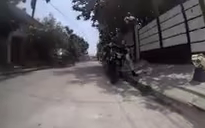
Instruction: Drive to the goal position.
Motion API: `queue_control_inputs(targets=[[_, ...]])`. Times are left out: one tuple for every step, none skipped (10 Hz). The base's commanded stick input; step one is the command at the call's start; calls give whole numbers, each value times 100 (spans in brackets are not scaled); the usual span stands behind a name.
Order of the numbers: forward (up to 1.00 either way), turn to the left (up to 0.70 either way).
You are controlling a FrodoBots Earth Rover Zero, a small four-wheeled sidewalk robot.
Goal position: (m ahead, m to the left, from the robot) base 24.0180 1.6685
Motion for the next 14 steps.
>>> queue_control_inputs(targets=[[23, 51], [85, 33], [85, 33], [85, 33], [85, 33], [85, 32], [85, 30], [85, 3], [85, 1], [85, 0], [85, 0], [85, 0], [85, 0], [85, 0]])
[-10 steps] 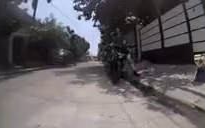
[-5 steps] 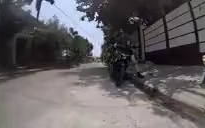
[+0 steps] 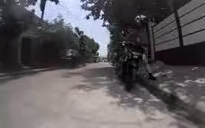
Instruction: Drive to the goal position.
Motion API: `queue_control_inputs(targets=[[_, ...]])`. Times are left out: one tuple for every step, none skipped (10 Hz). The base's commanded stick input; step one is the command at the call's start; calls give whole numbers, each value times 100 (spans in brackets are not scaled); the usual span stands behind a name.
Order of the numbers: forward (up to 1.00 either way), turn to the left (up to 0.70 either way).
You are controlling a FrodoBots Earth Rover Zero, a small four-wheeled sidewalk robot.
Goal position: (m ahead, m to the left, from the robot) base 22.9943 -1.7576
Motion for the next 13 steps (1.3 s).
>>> queue_control_inputs(targets=[[85, 0], [85, 0], [85, 0], [85, 0], [85, 0], [85, 33], [85, 33], [85, 33], [85, 33], [85, 3], [85, 0], [85, 0], [85, 0]])
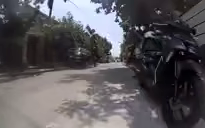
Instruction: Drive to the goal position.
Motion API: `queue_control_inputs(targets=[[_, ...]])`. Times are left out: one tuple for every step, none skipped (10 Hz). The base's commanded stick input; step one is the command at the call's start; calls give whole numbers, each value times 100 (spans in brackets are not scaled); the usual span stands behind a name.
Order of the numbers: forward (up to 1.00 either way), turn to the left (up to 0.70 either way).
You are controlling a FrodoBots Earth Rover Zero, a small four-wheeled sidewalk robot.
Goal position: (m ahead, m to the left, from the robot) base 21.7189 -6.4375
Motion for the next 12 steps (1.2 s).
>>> queue_control_inputs(targets=[[85, 0], [85, 0], [85, 0], [85, 0], [85, -1], [85, -2], [85, -33], [85, -34], [85, -11], [85, 0], [85, 0], [85, 0]])
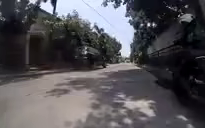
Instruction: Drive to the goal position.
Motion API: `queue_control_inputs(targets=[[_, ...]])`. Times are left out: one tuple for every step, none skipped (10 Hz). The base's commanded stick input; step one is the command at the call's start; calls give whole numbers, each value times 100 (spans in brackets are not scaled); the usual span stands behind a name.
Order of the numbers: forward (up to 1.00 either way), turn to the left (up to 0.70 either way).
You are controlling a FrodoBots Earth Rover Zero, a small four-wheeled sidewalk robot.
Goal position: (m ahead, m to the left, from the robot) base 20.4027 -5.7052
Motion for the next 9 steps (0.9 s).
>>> queue_control_inputs(targets=[[85, 0], [85, -1], [85, -6], [85, -23], [85, -33], [85, -34], [85, -34], [85, -34], [85, -34]])
